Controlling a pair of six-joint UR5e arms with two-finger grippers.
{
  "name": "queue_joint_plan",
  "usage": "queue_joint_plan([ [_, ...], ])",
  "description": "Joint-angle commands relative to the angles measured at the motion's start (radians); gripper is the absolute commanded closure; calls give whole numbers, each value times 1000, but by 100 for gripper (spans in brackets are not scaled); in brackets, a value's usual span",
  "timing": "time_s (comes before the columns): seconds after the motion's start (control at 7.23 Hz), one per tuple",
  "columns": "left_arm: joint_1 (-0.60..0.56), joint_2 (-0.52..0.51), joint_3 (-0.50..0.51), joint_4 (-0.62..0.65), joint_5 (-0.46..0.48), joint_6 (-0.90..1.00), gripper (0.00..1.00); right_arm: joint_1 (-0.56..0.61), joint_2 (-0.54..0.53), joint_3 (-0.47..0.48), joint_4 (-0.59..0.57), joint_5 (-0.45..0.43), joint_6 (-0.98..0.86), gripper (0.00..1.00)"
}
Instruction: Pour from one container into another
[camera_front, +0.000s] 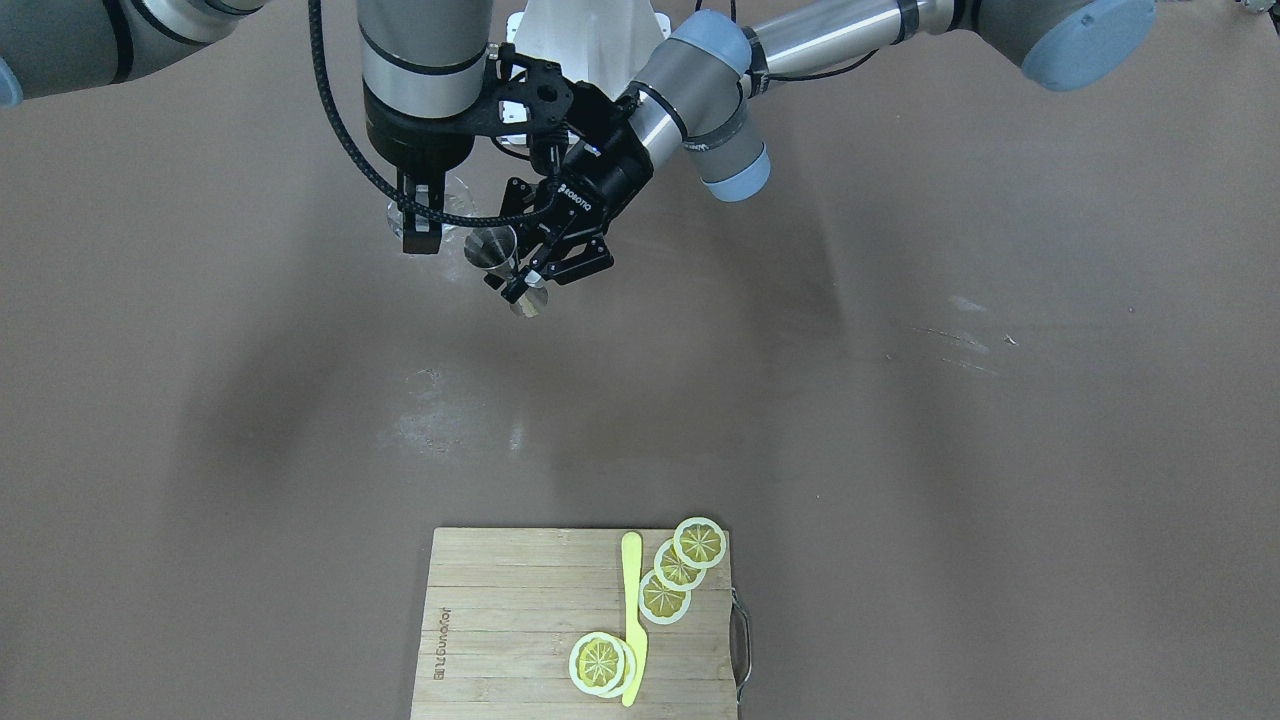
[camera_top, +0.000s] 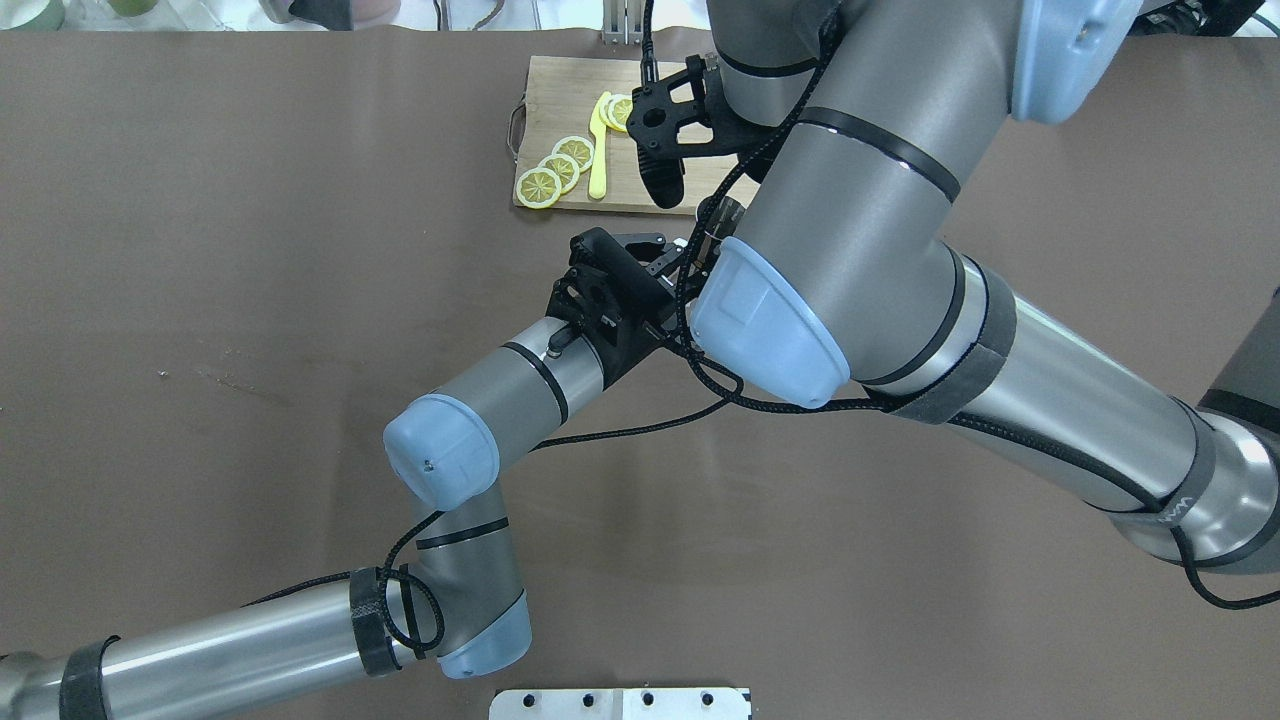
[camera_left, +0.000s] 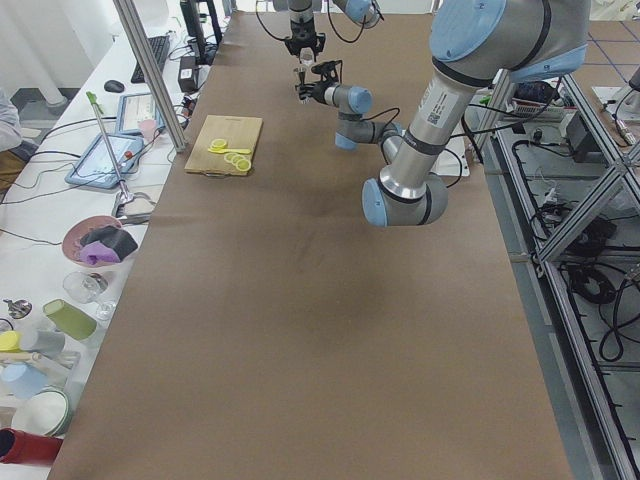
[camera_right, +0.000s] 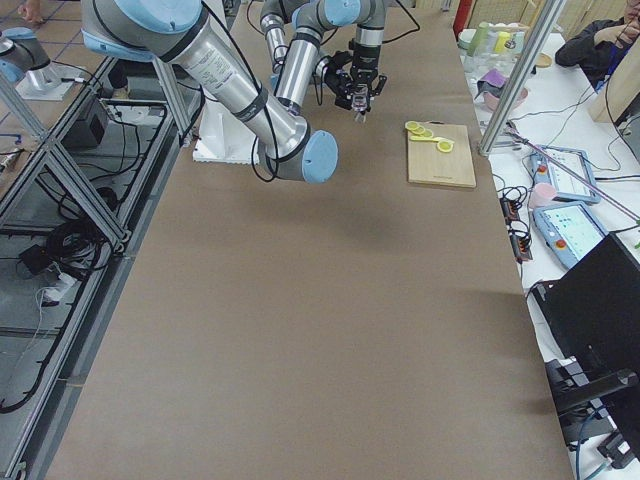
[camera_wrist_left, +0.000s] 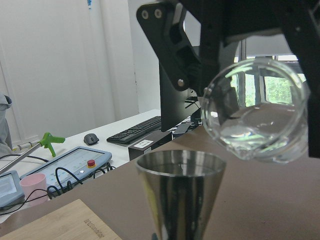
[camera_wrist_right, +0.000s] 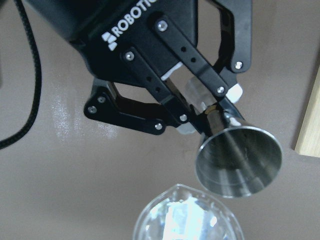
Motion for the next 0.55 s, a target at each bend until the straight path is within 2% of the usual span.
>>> queue_joint_plan([
  [0.0, 0, -1, 0, 0, 0, 2, 100, 0, 11, -5, -18, 0, 0, 100],
  [0.42, -2, 1, 0, 0, 0, 2, 100, -3, 16, -9, -30, -8, -2, 100],
])
